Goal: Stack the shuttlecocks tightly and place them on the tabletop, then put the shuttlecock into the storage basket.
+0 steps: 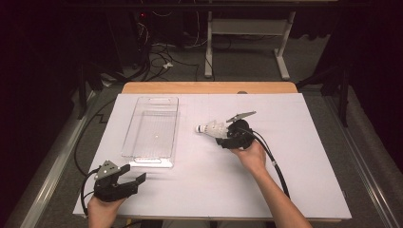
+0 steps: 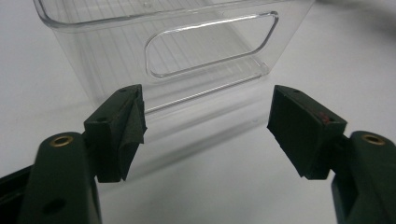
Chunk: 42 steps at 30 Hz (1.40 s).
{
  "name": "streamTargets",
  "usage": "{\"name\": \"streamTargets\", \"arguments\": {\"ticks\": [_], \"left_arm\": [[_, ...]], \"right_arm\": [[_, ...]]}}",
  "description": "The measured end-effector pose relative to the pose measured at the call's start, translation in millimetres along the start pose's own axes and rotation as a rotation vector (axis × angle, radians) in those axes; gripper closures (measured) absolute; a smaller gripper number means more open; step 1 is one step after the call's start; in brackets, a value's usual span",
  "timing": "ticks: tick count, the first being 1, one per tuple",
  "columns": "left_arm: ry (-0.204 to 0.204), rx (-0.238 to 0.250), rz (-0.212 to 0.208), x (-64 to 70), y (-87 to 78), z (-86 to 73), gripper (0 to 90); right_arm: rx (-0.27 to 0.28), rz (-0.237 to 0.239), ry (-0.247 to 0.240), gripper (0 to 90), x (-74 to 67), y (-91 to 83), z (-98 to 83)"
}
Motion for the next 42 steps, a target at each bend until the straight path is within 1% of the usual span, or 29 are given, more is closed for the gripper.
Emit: {"name": "streamTargets", "arguments": {"ticks": [7,12,19,24,29,36,42], "left_arm": [[-0.002,-0.004,-0.002,-0.1,1.8,0.3,28.5],[-0.008,-0.002,-0.008,-1.8,1.2,0.4,28.6],[-0.002,0.002,-0.006,-1.6,-0.8,0.5,28.6],[-0.007,0.002,-0.007,-1.6,0.4,0.7,28.6],[-0.003,0.001,-0.004,-1.9,-0.4,0.3,28.6],[0.004,-0.001,0.0,1.1,-0.1,0.5,28.7],[0.008,-0.006,0.003,1.1,1.1,0.6,28.7]], "right_arm": [[0.023,-0.015,-0.031,42.8,0.0,2.2,2.3],[0.014,-0.018,-0.025,42.5,2.2,3.7,0.8],[0.034,-0.02,-0.026,43.0,-0.1,9.2,2.3],[0.052,-0.013,-0.016,43.6,0.0,13.3,4.5],[0.047,-0.017,-0.022,44.7,0.0,16.1,4.3],[0.046,-0.019,-0.016,45.6,0.5,16.4,6.0],[0.034,-0.014,0.001,47.3,2.0,20.7,4.0]]}}
Point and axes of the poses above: each handheld gripper's, and its own axes: y roughly forward along the jaws, z roughly out of its top, x roughly to its right, the point moved 7 cm from there along y, roughly forward along the jaws, and after that the axes turned 13 degrees about x, right-handed, at the moved point
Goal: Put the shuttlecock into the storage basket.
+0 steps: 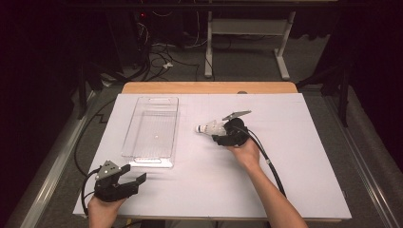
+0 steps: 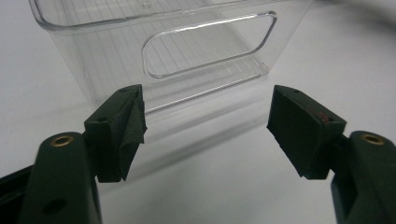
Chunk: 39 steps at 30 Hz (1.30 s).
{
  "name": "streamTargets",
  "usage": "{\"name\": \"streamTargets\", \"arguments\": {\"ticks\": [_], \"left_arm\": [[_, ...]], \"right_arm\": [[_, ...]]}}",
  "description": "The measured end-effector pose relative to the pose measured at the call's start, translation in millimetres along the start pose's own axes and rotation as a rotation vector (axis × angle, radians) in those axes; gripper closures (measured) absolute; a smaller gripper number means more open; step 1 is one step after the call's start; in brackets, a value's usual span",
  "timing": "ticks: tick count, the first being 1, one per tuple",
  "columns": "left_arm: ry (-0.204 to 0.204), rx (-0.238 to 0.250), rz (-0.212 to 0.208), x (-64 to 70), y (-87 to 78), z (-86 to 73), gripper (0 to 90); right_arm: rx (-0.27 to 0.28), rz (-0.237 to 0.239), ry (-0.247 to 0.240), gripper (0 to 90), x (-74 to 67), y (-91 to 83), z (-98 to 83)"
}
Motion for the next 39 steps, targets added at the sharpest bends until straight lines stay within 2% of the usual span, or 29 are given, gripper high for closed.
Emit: {"name": "streamTargets", "arguments": {"ticks": [8,12,21,25,35,39], "left_arm": [[0.0,0.003,0.004,-0.6,-1.8,-1.0,28.7],[-0.003,-0.001,0.003,-1.1,-0.4,-0.6,28.7],[0.001,0.002,0.007,-0.6,-0.3,-0.4,28.7],[0.001,0.0,0.005,-0.7,0.0,-0.5,28.7],[-0.003,0.006,0.013,-2.6,-0.5,0.2,28.6],[0.001,0.001,0.011,-2.5,0.0,0.1,28.6]], "right_arm": [[-0.021,0.011,0.028,53.0,-1.3,8.1,0.8],[-0.031,0.01,0.036,60.3,-1.5,10.1,2.5],[-0.037,0.032,0.005,80.9,-4.7,10.7,4.3],[-0.049,0.04,-0.004,87.0,-6.5,10.6,3.8],[-0.056,0.054,-0.019,89.1,-7.2,7.8,4.2],[-0.056,0.052,-0.01,89.2,-6.5,4.3,5.3]]}}
Point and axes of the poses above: each handheld gripper's, and its own axes: y roughly forward along the jaws, z roughly out of its top, x roughly to its right, the point moved 7 cm from there along y, roughly forward along the jaws, and after that the axes turned 13 degrees about x, right-handed, at the moved point
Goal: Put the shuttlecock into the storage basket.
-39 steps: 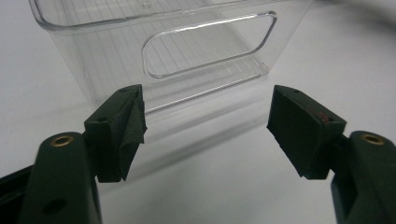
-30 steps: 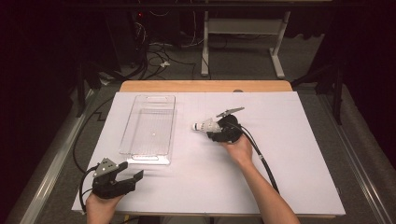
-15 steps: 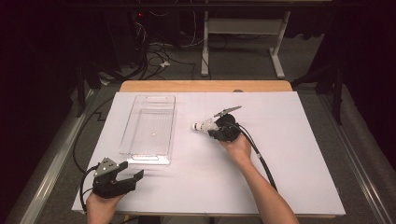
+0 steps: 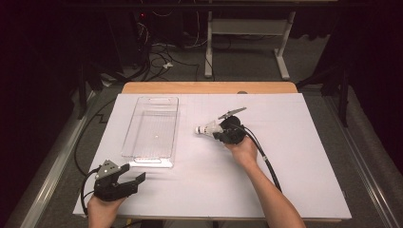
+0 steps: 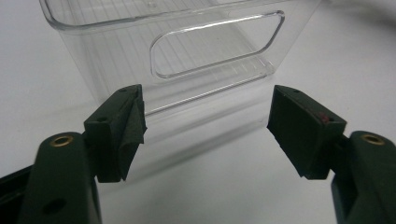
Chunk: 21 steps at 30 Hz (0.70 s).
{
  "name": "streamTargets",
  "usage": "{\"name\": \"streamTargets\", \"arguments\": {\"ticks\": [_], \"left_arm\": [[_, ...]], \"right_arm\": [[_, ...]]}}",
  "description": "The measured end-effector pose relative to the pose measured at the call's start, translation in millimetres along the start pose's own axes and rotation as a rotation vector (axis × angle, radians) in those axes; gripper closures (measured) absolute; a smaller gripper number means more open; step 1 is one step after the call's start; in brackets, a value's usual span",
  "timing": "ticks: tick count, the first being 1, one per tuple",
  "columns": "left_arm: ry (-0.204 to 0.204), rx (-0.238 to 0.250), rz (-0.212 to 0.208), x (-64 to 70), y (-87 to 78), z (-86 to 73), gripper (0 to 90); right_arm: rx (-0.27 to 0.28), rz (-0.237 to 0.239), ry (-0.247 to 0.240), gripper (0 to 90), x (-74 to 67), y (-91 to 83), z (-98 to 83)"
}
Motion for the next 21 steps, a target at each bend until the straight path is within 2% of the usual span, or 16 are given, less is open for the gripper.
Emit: {"name": "streamTargets", "arguments": {"ticks": [8,21], "left_arm": [[-0.001,0.003,-0.002,0.1,-0.6,0.1,28.6],[-0.002,0.001,-0.001,-0.8,-0.4,0.1,28.7]], "right_arm": [[0.023,0.007,-0.006,89.1,-1.7,-9.9,5.8],[0.056,0.047,-0.007,89.3,-10.8,-19.5,12.7]]}}
Point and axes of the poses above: each handheld gripper's, and its own axes: y roughly forward along the jaws, z roughly out of its top, x roughly to its right, the point moved 7 cm from there along y, roughly forward along the jaws, and after that the axes turned 13 degrees about x, right-handed, at the moved point
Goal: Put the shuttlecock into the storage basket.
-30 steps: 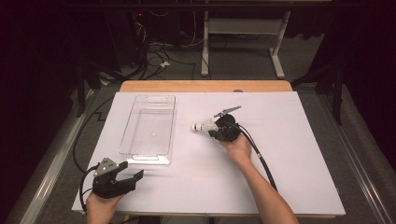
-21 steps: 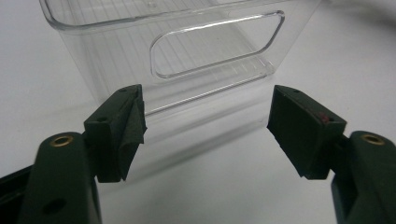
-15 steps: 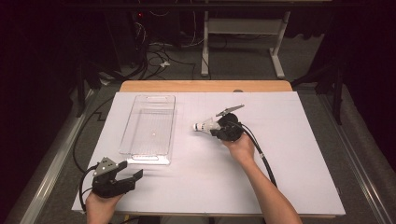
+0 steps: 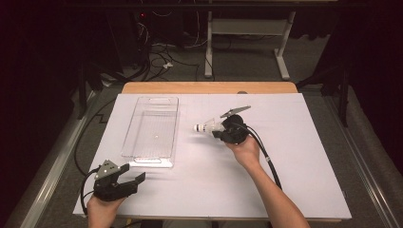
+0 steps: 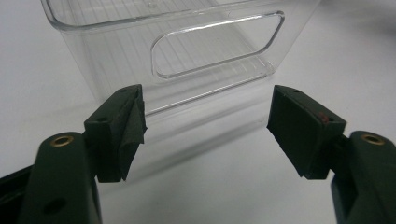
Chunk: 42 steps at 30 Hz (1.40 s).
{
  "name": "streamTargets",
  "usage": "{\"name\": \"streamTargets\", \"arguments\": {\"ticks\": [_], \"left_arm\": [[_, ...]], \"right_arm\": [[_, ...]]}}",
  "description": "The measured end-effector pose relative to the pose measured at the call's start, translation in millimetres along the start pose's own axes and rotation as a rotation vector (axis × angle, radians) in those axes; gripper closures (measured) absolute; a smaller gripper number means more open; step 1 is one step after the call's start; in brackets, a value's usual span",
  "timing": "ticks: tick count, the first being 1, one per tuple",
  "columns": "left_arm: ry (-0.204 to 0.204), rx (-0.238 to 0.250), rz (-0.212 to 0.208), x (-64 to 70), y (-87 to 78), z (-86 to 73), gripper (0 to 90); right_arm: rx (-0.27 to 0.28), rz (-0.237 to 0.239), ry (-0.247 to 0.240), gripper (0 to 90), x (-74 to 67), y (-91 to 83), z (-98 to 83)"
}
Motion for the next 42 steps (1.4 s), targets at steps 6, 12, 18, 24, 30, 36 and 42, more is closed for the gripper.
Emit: {"name": "streamTargets", "arguments": {"ticks": [6,12,18,24,30,36,42], "left_arm": [[0.0,0.001,0.0,-0.1,-0.1,0.1,28.7],[0.002,-0.001,0.0,0.4,0.2,0.0,28.8],[0.0,-0.001,-0.002,0.0,0.7,0.0,28.7],[-0.002,0.0,-0.001,-0.5,0.7,0.1,28.7],[-0.005,0.0,-0.001,-0.8,0.8,0.2,28.7],[-0.004,0.0,0.0,-1.3,0.0,0.2,28.7],[-0.004,0.002,0.002,-1.7,-0.5,0.2,28.7]], "right_arm": [[0.01,0.012,-0.001,89.3,-2.6,-3.4,2.7],[0.027,0.008,-0.001,89.3,-2.5,-6.1,6.3],[0.028,0.014,0.004,89.3,-3.1,-7.3,8.3],[0.04,0.022,0.007,89.3,-4.9,-10.1,15.5],[0.042,0.031,-0.002,89.3,-8.2,-9.9,19.7],[0.045,0.048,0.017,89.3,-10.9,-7.2,22.1],[0.047,0.058,0.024,89.3,-13.6,-5.1,25.7]]}}
Point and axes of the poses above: each handheld gripper's, and its own axes: y roughly forward along the jaws, z roughly out of its top, x roughly to its right, the point moved 7 cm from there along y, roughly forward along the jaws, and after that the axes turned 13 degrees about x, right-handed, at the moved point
